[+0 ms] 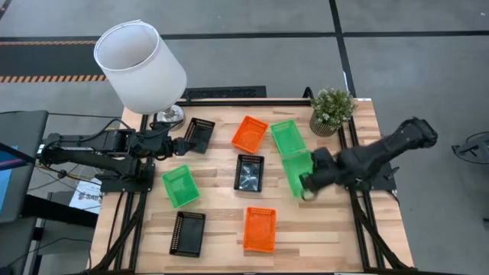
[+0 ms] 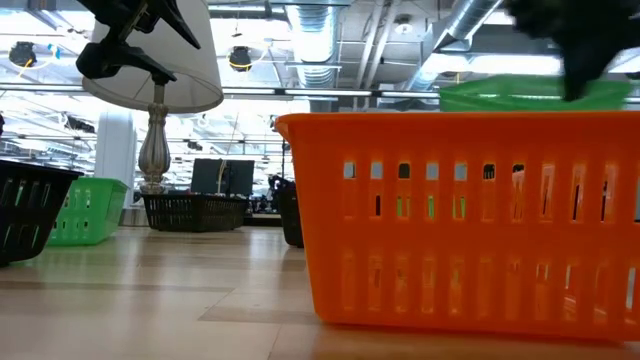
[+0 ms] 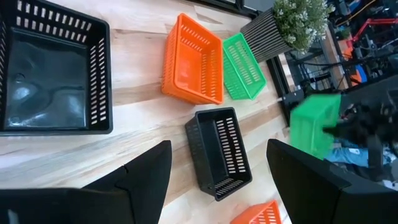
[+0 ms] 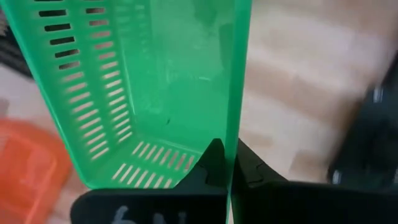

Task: Stack baskets by color
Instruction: Stack the bottom green bin on top of the top green bin

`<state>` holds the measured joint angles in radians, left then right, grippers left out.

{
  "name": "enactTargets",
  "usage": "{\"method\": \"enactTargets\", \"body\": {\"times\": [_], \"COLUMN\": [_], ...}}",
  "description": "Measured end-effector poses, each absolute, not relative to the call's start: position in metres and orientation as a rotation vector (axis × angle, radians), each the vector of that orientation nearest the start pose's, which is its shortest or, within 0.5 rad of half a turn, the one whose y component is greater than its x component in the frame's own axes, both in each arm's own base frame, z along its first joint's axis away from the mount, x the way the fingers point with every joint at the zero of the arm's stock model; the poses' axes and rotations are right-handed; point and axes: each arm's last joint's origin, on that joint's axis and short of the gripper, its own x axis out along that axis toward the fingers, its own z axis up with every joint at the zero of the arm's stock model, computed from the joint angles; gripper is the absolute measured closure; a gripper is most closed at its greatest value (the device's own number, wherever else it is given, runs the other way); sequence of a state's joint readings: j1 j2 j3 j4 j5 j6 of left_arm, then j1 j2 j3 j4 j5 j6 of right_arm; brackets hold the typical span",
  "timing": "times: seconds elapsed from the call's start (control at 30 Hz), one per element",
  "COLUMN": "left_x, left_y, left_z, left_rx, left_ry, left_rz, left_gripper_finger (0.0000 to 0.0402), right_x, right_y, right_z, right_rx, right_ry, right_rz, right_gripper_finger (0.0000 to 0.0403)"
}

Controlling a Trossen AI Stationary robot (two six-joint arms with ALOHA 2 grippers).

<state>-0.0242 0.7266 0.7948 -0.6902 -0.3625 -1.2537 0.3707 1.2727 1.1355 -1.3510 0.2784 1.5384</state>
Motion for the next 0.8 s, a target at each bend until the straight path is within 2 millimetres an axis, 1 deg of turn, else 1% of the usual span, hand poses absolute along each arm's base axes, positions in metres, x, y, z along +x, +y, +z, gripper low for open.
{"method": "enactTargets", "body": {"times": [0.17,0.27,0.4,0.53,0.63,0.73,0.8], "left_x": [0.14,0.14,0.14,0.14,0.14,0.14,0.14], "left_y": [0.007,0.007,0.007,0.007,0.007,0.007,0.007], "left_z": [0.3,0.3,0.3,0.3,0.3,0.3,0.3], "left_rx": [-1.086,-1.085,-1.085,-1.084,-1.077,-1.071,-1.071], "left_ry": [0.327,0.328,0.328,0.328,0.326,0.324,0.324], "left_rz": [0.649,0.649,0.649,0.649,0.652,0.656,0.656], "left_gripper_finger": [0.015,0.015,0.015,0.015,0.015,0.015,0.015], "right_x": [0.206,0.215,0.221,0.219,0.214,0.212,0.209], "right_y": [0.018,-0.013,-0.055,-0.098,-0.124,-0.14,-0.148], "right_z": [0.288,0.286,0.287,0.288,0.285,0.281,0.275], "right_rx": [0.704,0.661,0.625,0.65,0.697,0.742,0.773], "right_ry": [1.091,1.086,1.029,0.98,0.971,0.971,1.009], "right_rz": [-0.915,-0.913,-0.912,-0.884,-0.839,-0.773,-0.737], "right_gripper_finger": [0.04,0.04,0.0393,0.0394,0.0396,0.039,0.0385]}}
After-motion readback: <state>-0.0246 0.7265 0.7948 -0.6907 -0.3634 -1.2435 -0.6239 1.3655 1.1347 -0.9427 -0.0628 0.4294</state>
